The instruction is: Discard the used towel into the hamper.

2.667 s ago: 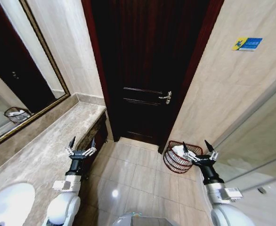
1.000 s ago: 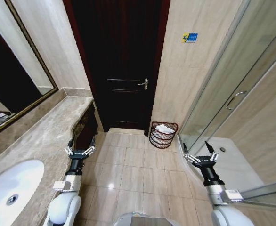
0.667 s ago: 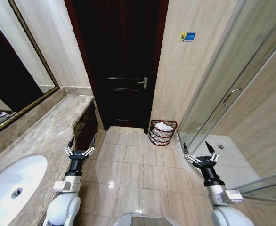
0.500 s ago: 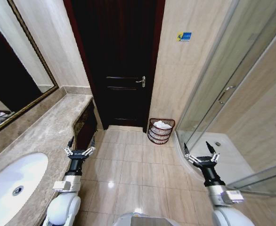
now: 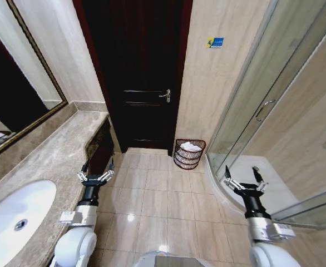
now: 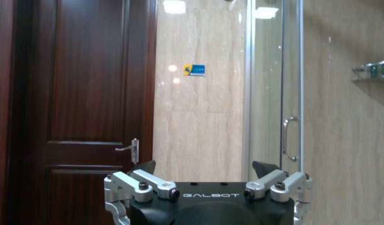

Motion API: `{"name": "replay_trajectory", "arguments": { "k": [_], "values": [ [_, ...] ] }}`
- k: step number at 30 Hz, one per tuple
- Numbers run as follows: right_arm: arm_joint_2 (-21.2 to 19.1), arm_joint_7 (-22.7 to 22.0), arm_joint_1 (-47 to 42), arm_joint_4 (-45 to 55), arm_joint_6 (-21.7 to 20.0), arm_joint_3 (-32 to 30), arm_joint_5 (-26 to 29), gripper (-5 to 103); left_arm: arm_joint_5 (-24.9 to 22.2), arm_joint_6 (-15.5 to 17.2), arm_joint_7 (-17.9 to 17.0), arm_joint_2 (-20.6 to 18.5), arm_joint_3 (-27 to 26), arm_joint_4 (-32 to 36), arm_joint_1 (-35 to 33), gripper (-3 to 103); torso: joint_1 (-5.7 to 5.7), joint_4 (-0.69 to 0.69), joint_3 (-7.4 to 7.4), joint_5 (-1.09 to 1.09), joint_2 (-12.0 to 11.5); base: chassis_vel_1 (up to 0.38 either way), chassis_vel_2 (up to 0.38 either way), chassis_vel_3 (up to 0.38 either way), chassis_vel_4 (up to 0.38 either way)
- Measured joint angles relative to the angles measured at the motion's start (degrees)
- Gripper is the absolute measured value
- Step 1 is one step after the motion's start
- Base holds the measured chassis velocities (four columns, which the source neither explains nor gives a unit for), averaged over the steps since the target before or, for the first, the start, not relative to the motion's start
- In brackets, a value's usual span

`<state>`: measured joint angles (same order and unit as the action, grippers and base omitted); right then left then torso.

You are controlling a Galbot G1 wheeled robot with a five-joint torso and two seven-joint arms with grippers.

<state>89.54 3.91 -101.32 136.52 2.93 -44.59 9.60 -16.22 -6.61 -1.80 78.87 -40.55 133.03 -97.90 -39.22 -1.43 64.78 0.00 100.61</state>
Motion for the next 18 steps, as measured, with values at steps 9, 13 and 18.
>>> {"name": "replay_trajectory", "arguments": {
  "k": [9,13,18],
  "values": [
    [0.19,0.55,-0.57,0.74,-2.01,1.19,-0.02,100,1.28,3.46,-0.62,-1.25,0.13,1.31,0.09,100,0.00,-0.01,0.00,0.00,0.00,0.000,0.000,0.000,0.000],
    [0.14,0.59,-0.59,0.74,-2.01,1.21,-0.06,100,1.46,3.49,-0.65,-1.27,0.14,1.31,0.10,100,0.00,0.00,0.00,0.00,0.00,0.000,0.000,0.000,0.000],
    [0.08,0.62,-0.61,0.74,-1.95,1.23,-0.10,100,1.51,3.48,-0.66,-1.27,0.15,1.31,0.10,100,0.00,0.00,0.00,0.00,0.00,0.000,0.000,0.000,0.000]
  ]
}}
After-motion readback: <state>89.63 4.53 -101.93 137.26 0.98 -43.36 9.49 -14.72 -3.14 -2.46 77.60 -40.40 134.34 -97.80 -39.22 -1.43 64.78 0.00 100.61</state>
